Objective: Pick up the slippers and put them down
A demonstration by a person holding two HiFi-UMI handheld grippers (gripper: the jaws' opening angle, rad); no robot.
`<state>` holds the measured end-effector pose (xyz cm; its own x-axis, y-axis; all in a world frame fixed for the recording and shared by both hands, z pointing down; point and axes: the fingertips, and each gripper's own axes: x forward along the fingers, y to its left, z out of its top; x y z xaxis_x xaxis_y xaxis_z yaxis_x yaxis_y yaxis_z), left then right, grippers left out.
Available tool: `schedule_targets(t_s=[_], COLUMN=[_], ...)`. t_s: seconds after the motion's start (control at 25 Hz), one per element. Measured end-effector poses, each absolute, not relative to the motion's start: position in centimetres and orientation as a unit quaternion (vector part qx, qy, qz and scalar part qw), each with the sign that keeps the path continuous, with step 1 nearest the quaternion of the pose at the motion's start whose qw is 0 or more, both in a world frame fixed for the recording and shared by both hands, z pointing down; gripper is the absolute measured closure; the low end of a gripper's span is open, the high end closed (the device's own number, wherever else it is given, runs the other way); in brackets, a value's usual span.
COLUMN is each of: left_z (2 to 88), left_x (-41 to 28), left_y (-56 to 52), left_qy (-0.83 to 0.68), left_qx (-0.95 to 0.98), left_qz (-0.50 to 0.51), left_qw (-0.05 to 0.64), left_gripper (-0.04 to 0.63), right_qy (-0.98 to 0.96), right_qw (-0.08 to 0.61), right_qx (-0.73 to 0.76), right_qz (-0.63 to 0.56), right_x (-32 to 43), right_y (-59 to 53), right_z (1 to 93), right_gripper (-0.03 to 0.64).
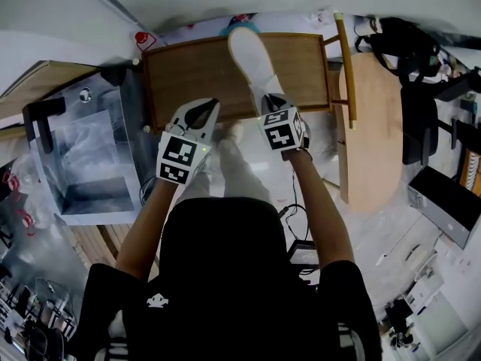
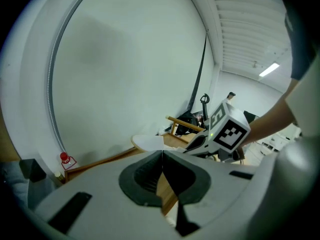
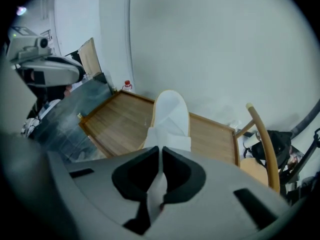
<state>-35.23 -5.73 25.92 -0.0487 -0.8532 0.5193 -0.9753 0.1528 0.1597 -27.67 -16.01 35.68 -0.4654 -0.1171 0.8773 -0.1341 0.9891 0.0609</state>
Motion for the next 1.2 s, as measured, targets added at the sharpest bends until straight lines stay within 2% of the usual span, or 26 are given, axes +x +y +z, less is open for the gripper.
schedule_targets(t_s=[0.28, 1.2], left_z=[23.2, 17.4], left_x=[-32.9, -21.4], left_y=[-4.5, 1.2], left_qy=[-0.691, -0.583], left_qx=[0.670, 0.788], left_qz=[0.106, 0.139], left_qw=[0.250, 0.144], left_gripper=[0.589, 0.589], right_qy=[-0.867, -0.862], right_qw=[0.486, 0.407], right_qx=[0.114, 0.297], right_qz=[0.011, 0.055], right_x=[-24.7, -9.3], right_y=[-14.5, -6.3], right_z=[31.8, 23.6], right_gripper=[0.607, 0.607])
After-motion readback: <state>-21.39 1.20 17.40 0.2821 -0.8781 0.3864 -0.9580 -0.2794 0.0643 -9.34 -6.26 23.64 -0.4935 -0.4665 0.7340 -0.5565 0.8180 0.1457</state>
